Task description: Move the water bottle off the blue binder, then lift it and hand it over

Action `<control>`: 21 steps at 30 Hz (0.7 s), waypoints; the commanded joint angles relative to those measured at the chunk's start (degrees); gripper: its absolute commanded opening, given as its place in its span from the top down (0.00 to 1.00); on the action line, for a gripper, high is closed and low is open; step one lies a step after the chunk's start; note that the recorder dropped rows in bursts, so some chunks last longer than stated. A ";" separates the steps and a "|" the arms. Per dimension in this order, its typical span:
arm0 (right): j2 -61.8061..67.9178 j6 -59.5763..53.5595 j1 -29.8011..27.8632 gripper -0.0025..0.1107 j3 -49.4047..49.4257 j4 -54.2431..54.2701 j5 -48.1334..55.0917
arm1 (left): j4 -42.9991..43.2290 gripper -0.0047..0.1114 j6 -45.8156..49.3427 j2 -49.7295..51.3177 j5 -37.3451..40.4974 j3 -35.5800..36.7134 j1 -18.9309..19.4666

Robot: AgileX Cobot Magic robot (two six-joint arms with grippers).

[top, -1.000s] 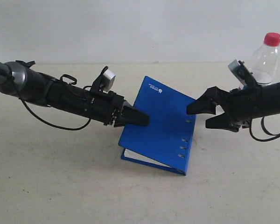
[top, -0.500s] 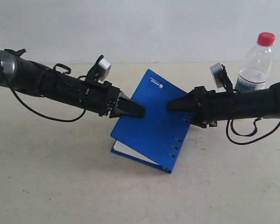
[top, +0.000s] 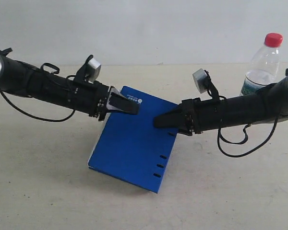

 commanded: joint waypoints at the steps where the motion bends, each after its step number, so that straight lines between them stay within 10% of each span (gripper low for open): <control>1: 0.10 -1.20 0.35 0.98 -0.17 -2.26 -0.19 | -2.06 0.46 -1.58 -0.76 0.60 -0.18 5.42; 5: -0.01 0.12 0.49 0.98 -0.17 -3.61 -0.19 | -7.90 0.64 -1.08 -0.76 0.60 -0.18 11.39; 7: -1.44 0.12 0.75 0.98 -0.17 -6.89 -0.19 | -8.41 0.90 1.57 -1.51 0.60 -0.18 14.32; 12: -10.69 0.51 2.90 0.98 -0.06 -15.31 -0.19 | -3.79 0.92 8.13 -6.73 0.16 -0.18 14.85; 21: -44.64 5.29 9.21 0.98 12.38 -24.03 -23.04 | 9.46 0.92 5.73 -38.89 -31.59 13.00 14.21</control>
